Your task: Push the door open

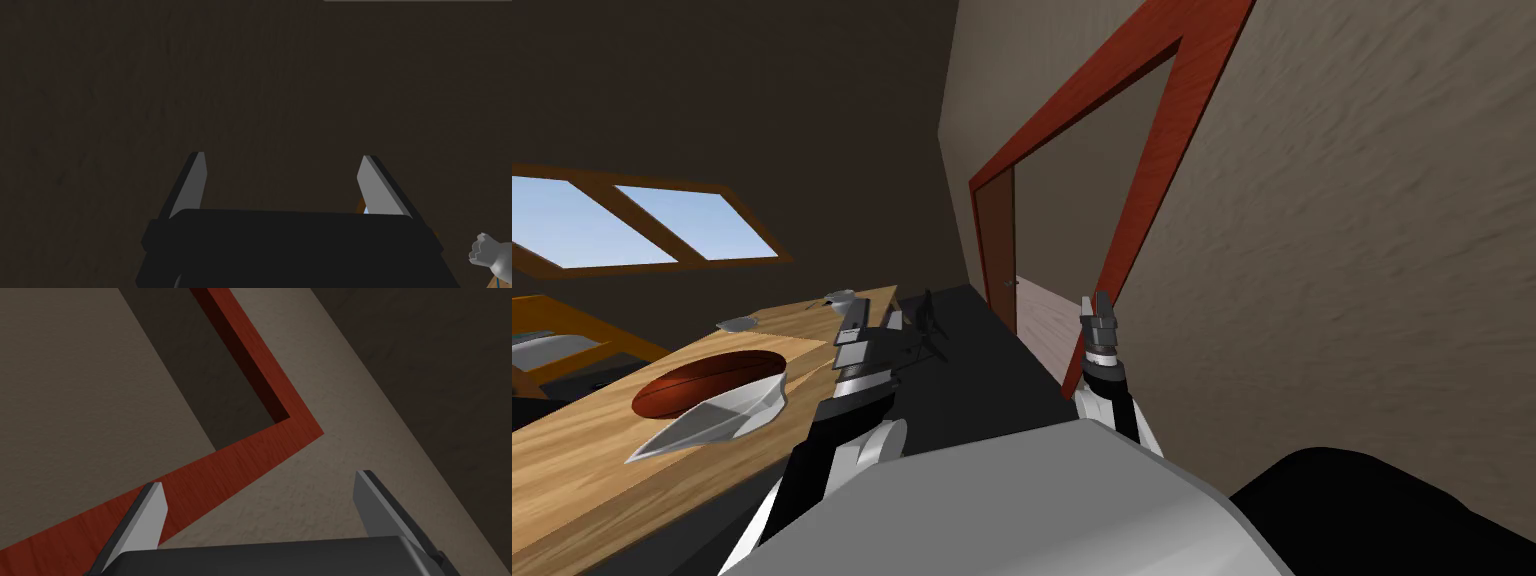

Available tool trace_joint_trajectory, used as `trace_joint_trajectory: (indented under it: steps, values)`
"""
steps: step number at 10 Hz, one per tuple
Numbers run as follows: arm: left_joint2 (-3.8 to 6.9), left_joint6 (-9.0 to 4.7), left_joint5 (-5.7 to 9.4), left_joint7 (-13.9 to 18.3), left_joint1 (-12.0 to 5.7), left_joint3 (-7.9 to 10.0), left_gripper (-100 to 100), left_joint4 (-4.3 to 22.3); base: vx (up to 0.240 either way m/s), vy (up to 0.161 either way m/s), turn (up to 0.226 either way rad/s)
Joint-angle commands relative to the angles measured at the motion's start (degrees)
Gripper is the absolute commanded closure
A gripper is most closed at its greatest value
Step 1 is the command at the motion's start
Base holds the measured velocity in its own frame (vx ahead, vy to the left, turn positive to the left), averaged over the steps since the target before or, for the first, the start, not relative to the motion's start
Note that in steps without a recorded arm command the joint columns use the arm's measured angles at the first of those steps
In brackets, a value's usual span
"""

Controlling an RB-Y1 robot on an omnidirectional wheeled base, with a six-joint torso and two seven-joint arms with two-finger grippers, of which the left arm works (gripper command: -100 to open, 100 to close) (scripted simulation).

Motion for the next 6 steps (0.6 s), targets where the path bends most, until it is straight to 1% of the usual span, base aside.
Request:
trace_joint_trajectory:
  steps: [1, 5, 6]
  values:
    - [0.67, -0.49, -0.11, 0.31, -0.68, -0.28, -100, 1.78, 0.076, 0.022, -0.087]
    - [1.93, -1.68, -0.39, 1.05, -2.33, -0.95, -100, 6.09, 0.114, 0.042, -0.074]
    - [2.1, -1.88, -0.44, 1.17, -2.61, -1.06, -100, 6.83, 0.1, 0.04, -0.068]
